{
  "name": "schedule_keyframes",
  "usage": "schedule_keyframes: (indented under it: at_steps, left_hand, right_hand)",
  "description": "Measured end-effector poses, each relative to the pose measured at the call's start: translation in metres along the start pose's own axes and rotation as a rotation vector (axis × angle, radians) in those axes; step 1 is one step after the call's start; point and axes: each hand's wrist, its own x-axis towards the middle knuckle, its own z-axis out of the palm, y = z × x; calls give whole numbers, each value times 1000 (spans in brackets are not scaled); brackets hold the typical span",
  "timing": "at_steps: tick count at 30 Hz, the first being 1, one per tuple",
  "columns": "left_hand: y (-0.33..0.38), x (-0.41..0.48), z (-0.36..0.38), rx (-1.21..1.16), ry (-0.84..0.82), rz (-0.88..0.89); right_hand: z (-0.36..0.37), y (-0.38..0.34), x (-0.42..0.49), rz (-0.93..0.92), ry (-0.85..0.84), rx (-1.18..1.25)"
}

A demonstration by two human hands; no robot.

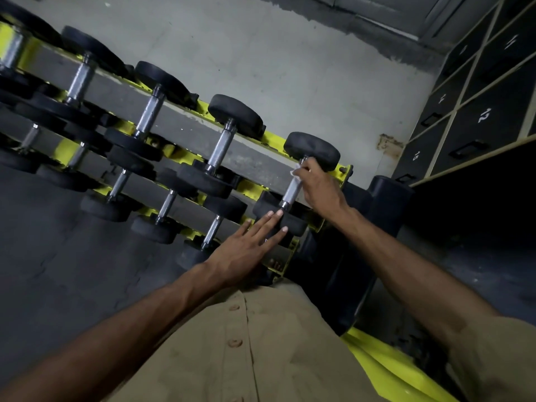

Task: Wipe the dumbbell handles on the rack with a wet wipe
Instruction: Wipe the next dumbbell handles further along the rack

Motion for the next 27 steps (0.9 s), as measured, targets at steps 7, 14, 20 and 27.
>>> schedule_keyframes:
  at_steps: [7, 14, 20, 27]
  left_hand:
    - [3, 0, -3, -3, -32, -5]
    - [1, -1, -10, -9, -59, 10]
    - [2, 2, -2, 26, -23, 10]
    - [4, 1, -5, 19, -59, 12]
  right_hand:
    - [6, 2, -13, -262, -268, -49]
    - [-9, 34, 5, -142, -59, -52]
    - [-5, -22, 5, -351, -503, -90]
    - [-17, -83, 68, -123, -988, -406]
